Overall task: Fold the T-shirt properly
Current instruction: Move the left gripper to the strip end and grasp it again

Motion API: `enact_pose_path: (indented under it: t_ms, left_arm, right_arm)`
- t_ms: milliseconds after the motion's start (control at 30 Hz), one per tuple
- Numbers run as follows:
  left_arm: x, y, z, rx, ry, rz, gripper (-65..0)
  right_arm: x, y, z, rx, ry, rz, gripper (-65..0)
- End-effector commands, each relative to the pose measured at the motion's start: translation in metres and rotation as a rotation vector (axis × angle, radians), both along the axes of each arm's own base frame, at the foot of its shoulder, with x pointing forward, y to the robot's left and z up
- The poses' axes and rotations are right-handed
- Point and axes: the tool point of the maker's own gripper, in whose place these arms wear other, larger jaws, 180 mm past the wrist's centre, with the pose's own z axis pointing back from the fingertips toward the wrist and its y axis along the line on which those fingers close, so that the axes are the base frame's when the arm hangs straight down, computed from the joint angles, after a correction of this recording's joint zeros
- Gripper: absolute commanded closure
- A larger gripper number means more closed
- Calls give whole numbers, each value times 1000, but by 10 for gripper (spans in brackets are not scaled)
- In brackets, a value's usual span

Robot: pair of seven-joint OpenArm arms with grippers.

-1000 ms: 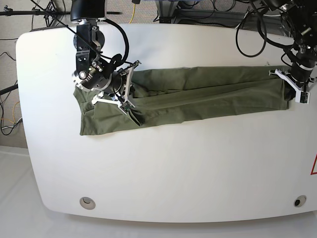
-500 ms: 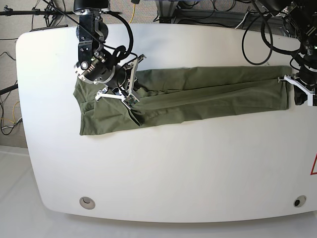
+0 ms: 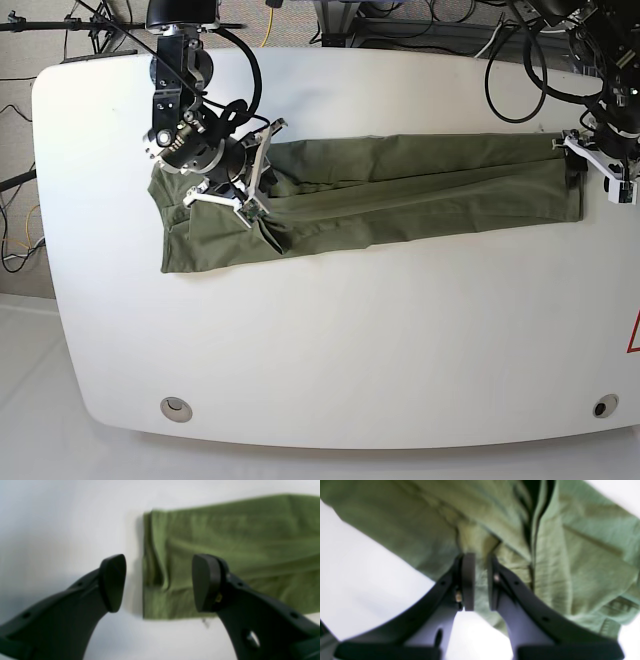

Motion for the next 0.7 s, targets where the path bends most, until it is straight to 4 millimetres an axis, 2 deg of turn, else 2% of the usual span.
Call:
enact_pose_path:
  t_ms: [0,467,667]
  left_arm:
    - [6,5,14,33,-40,-7,-385]
    - [3,0,-4,-18,-26,21,-370]
    - [1,-1,-22,-83,13,48,-393]
  right_arm:
    - [14,-4,13,15,-60,-18,-93]
    - [11,5,4,66,-58,-24,-95]
    - [7,7,-6,84,-43,-22,-82]
